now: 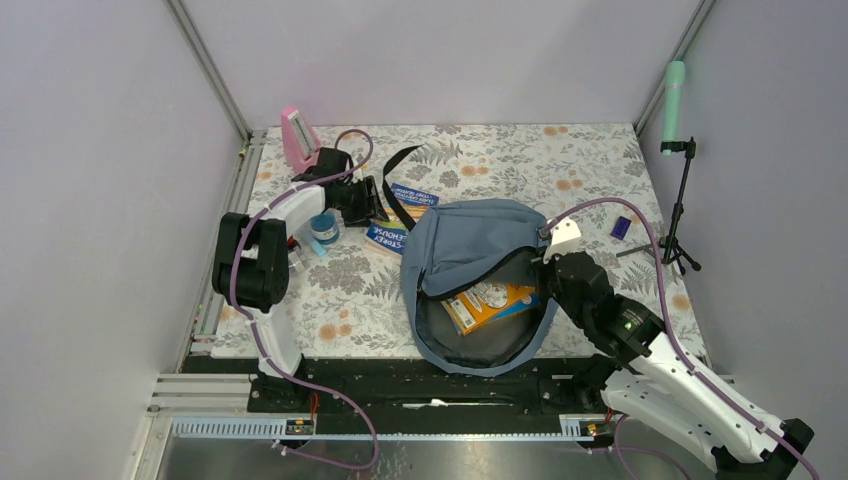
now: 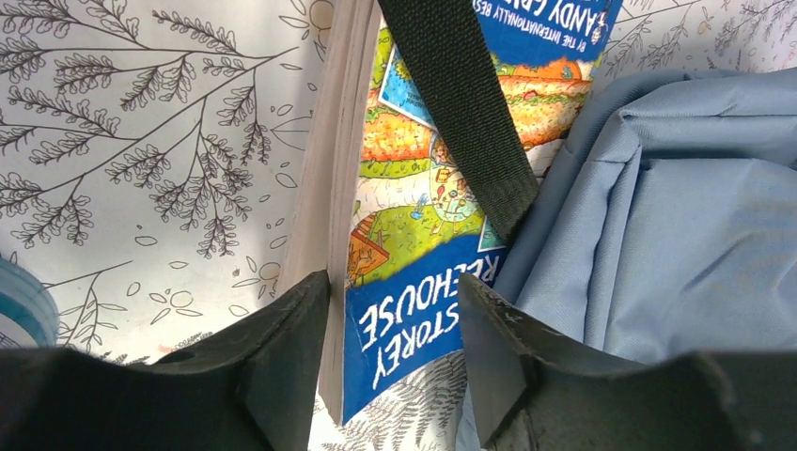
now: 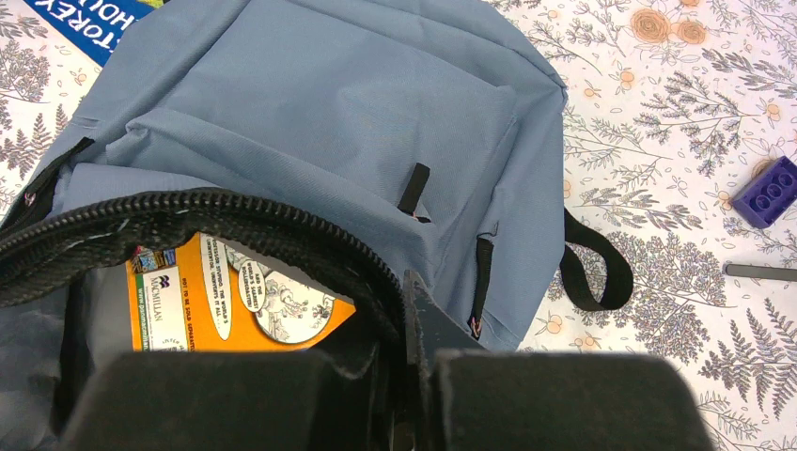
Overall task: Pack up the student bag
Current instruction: Pick up the book from the center of the board.
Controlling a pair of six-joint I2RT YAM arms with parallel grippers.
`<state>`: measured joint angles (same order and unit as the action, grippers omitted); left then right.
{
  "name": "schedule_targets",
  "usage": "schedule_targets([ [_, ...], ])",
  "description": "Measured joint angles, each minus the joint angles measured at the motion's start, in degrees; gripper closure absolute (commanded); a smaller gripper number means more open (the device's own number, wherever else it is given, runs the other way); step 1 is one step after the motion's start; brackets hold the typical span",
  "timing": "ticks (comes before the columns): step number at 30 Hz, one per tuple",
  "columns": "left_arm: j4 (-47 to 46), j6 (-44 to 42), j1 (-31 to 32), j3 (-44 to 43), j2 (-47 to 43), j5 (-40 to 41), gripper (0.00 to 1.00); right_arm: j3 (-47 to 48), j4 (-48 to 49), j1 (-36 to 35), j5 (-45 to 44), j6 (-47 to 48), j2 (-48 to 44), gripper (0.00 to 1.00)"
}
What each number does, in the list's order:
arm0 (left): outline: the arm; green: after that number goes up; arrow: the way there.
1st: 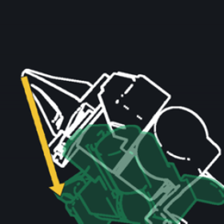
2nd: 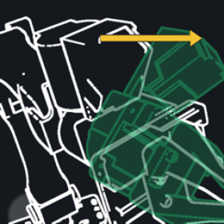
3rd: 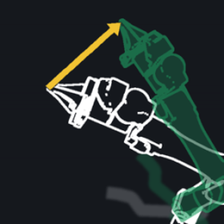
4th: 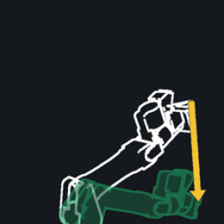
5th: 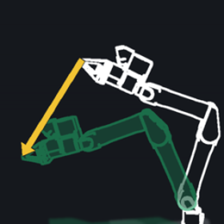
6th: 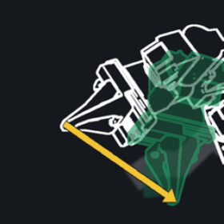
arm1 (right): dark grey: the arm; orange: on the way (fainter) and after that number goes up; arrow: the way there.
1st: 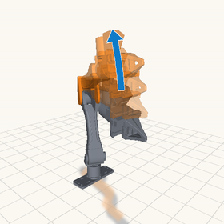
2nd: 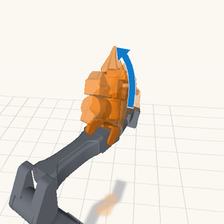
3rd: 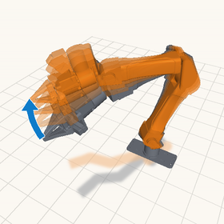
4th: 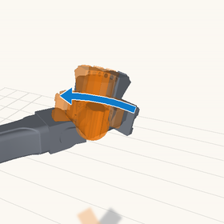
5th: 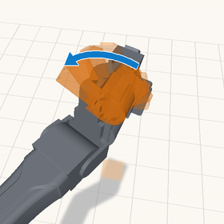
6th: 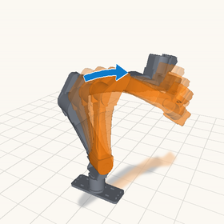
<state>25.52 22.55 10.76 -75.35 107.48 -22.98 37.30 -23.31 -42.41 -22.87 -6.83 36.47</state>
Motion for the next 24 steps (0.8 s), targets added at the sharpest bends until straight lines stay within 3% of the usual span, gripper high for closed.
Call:
schedule_targets([
  [16, -10.47, 9.77, -1.79, 7.17, 0.04, -6.58, 0.60, 0.00, -0.04, 0.00, -0.04, 0.00, 0.15, 1.00],
  [24, -17.07, 15.15, -1.88, 10.05, 0.04, -10.47, 0.70, 0.02, -0.11, 0.00, -0.07, 0.04, 0.79, 1.00],
])
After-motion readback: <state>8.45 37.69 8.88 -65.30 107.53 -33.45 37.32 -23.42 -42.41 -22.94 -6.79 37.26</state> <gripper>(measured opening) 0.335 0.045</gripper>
